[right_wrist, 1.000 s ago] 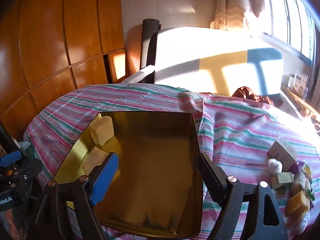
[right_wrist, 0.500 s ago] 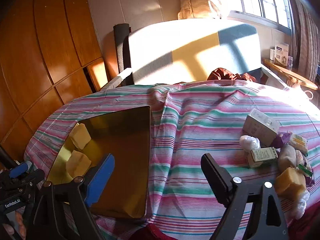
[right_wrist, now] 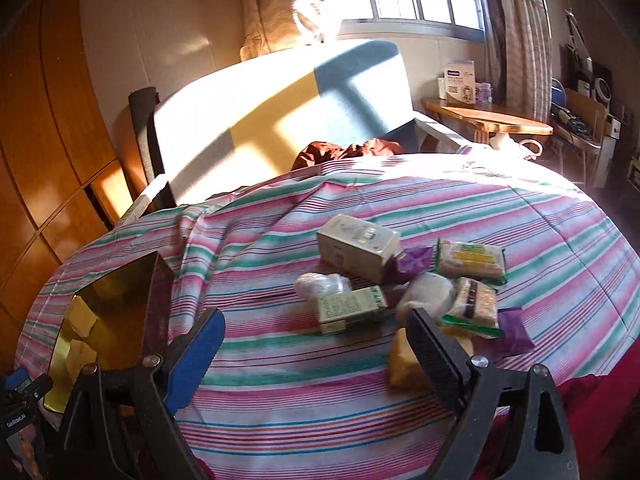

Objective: Organize objects
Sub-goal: 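Move both tools back toward the pile of items, then grasp the remaining yellow sponge with the left tool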

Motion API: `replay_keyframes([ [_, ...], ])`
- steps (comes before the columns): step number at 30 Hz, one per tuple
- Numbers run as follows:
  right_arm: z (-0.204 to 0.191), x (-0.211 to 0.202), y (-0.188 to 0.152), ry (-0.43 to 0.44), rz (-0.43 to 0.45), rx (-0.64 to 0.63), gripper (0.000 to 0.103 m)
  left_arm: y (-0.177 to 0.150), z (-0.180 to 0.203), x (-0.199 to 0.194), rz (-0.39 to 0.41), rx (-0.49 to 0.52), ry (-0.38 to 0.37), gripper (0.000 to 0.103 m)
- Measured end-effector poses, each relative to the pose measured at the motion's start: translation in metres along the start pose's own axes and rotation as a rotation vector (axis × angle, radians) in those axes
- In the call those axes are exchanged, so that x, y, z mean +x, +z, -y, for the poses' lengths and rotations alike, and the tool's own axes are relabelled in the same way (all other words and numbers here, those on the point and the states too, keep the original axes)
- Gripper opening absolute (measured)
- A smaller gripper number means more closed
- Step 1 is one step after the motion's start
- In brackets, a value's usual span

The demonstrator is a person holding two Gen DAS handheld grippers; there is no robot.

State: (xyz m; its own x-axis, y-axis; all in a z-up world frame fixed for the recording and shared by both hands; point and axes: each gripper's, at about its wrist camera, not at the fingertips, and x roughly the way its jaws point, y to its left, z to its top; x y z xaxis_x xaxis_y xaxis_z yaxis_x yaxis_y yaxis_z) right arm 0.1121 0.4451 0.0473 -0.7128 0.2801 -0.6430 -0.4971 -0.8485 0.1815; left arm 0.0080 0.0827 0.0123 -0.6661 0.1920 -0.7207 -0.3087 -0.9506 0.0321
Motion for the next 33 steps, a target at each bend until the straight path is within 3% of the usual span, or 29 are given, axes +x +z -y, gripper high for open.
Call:
replay_keyframes([
  [5, 0.050, -0.006, 0.005, -0.040, 0.018, 0.132, 0.094, 0.005, 0.022, 0.001, 0.006, 0.042, -0.039, 0.093],
  [11, 0.088, -0.005, -0.001, 0.001, 0.033, 0.290, 0.094, 0.012, 0.059, 0.007, -0.003, 0.114, -0.123, 0.093],
  [17, 0.113, -0.011, -0.008, 0.094, 0.087, 0.448, 0.094, 0.019, 0.115, 0.017, -0.015, 0.222, -0.283, 0.093],
  [20, 0.123, -0.010, -0.011, 0.126, 0.099, 0.515, 0.094, 0.020, 0.148, 0.026, -0.043, 0.271, -0.372, 0.088],
  [28, 0.135, -0.011, -0.015, 0.185, 0.125, 0.582, 0.094, 0.023, 0.240, 0.041, -0.104, 0.384, -0.586, 0.087],
  [33, 0.140, -0.011, -0.017, 0.224, 0.141, 0.606, 0.094, 0.026, 0.290, 0.055, -0.150, 0.427, -0.649, 0.087],
])
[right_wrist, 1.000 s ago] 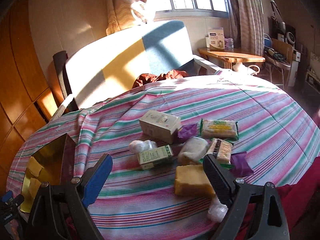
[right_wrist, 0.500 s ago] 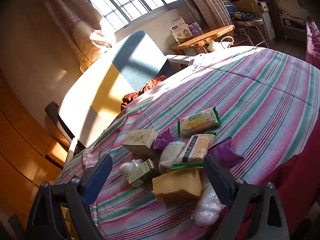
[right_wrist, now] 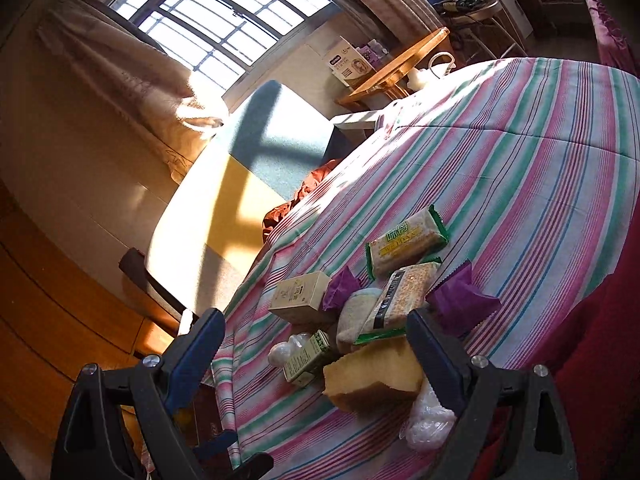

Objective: Organize objects
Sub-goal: 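Grasp the remaining yellow sponge with the left tool, then carry the sponge to the tray while the right tool grasps a purple packet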

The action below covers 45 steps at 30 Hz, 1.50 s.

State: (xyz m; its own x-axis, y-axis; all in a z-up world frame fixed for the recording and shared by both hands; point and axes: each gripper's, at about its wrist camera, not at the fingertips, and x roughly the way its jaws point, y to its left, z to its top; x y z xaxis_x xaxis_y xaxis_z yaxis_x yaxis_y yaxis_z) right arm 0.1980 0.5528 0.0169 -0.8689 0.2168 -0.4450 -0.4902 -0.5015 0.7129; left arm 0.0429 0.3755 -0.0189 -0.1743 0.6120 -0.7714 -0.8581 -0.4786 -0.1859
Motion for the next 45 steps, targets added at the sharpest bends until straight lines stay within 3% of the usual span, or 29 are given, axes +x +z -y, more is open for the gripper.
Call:
replay_keyframes([
  [9, 0.004, 0.003, 0.001, 0.044, -0.017, 0.023, 0.094, 0.038, 0.025, 0.051, -0.055, -0.050, -0.116, 0.102],
  [17, 0.005, 0.005, 0.001, 0.056, -0.034, 0.027, 0.094, 0.045, 0.043, 0.095, -0.125, -0.024, -0.087, 0.102],
  [19, 0.005, 0.005, 0.000, 0.053, -0.036, 0.026, 0.094, 0.041, 0.037, 0.098, -0.124, -0.054, -0.153, 0.087],
  [20, 0.005, 0.005, 0.000, 0.051, -0.037, 0.025, 0.094, 0.038, 0.032, 0.097, -0.129, -0.081, -0.200, 0.074],
  [24, 0.004, 0.006, 0.001, 0.037, -0.043, 0.022, 0.094, 0.028, 0.021, 0.076, -0.091, -0.084, -0.195, 0.067],
  [31, 0.001, 0.011, 0.000, -0.012, -0.070, 0.004, 0.094, -0.006, -0.014, 0.027, -0.031, -0.114, -0.139, 0.066],
  [37, -0.001, 0.032, 0.002, -0.111, -0.187, -0.013, 0.093, -0.040, -0.039, -0.016, 0.008, -0.118, -0.078, 0.066],
  [45, 0.014, 0.075, 0.026, -0.289, -0.306, 0.003, 0.066, -0.066, -0.062, -0.059, 0.067, -0.159, -0.046, 0.066],
])
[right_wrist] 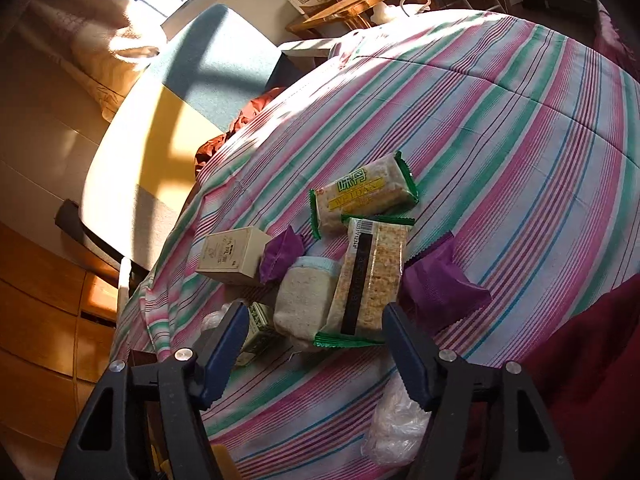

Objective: Organize objects
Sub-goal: 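Carry the sponge to the tray while the right tool grasps a purple packet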

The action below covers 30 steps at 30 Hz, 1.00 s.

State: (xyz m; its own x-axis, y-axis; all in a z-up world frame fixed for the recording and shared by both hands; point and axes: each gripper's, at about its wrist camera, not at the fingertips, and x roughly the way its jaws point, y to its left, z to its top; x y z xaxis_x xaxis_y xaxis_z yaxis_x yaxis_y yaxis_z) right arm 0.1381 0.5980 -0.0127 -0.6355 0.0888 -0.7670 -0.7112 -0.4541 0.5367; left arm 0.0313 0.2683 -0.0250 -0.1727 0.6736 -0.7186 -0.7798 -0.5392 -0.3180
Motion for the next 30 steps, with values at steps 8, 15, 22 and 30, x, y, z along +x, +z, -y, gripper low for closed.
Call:
replay_keyframes([
  [8, 0.008, 0.016, 0.030, -0.248, -0.027, -0.036, 0.059, -0.007, -0.007, -0.022, 0.033, -0.021, -0.002, 0.066],
  [15, 0.020, 0.033, 0.038, -0.362, -0.153, -0.090, 0.058, -0.008, -0.006, -0.026, 0.038, -0.026, -0.019, 0.066],
  [22, 0.008, 0.062, 0.030, -0.481, -0.286, -0.219, 0.050, -0.008, -0.003, -0.032, 0.050, -0.024, -0.028, 0.066],
  [30, 0.009, 0.063, 0.028, -0.467, -0.303, -0.225, 0.036, -0.008, -0.008, -0.050, 0.091, -0.042, -0.015, 0.066],
])
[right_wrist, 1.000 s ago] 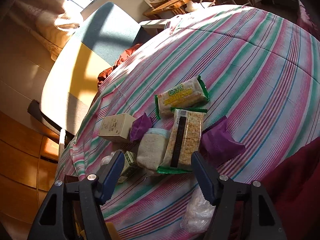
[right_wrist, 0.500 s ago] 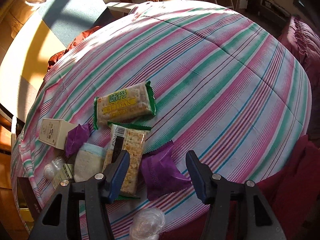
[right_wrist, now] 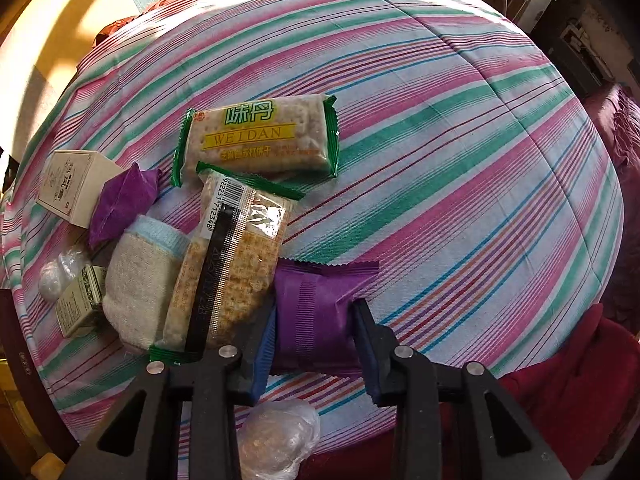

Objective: Organize objects
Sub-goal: 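Carry the sponge to the tray while the right tool grasps a purple packet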

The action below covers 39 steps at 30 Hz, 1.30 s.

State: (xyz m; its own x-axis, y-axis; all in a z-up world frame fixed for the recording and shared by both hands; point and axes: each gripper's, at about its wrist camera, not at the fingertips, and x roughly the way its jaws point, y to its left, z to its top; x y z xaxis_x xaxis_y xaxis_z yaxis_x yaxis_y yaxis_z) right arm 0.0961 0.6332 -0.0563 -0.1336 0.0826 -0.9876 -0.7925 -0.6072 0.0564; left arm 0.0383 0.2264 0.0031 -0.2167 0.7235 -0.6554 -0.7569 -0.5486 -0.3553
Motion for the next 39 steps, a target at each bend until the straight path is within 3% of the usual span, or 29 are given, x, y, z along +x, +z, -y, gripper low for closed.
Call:
replay_keyframes([
  [5, 0.009, -0.008, -0.001, 0.017, 0.042, 0.045, 0.036, 0.002, -0.010, -0.022, 0.046, -0.028, 0.033, 0.067],
  [10, 0.018, -0.016, -0.002, 0.045, 0.082, 0.087, 0.036, 0.000, -0.043, -0.058, 0.103, -0.113, 0.108, 0.066],
  [16, 0.029, -0.027, -0.005, 0.095, 0.128, 0.136, 0.036, -0.020, -0.108, -0.112, 0.152, -0.249, 0.290, 0.067],
  [20, 0.034, -0.037, -0.008, 0.142, 0.177, 0.148, 0.036, -0.044, -0.152, -0.139, 0.141, -0.319, 0.455, 0.066],
  [24, 0.037, -0.044, -0.013, 0.178, 0.215, 0.150, 0.036, -0.061, -0.181, -0.146, 0.117, -0.355, 0.557, 0.067],
  [29, 0.043, -0.052, -0.020, 0.218, 0.253, 0.156, 0.036, -0.072, -0.193, -0.132, 0.067, -0.334, 0.615, 0.069],
  [33, 0.030, -0.047, -0.016, 0.239, 0.276, 0.157, 0.036, -0.079, -0.197, -0.127, 0.045, -0.331, 0.636, 0.077],
  [35, 0.028, -0.048, -0.016, 0.253, 0.295, 0.157, 0.036, -0.080, -0.197, -0.129, 0.055, -0.340, 0.659, 0.087],
  [39, 0.031, -0.058, -0.020, 0.282, 0.358, 0.171, 0.036, -0.082, -0.197, -0.141, 0.102, -0.371, 0.655, 0.088],
])
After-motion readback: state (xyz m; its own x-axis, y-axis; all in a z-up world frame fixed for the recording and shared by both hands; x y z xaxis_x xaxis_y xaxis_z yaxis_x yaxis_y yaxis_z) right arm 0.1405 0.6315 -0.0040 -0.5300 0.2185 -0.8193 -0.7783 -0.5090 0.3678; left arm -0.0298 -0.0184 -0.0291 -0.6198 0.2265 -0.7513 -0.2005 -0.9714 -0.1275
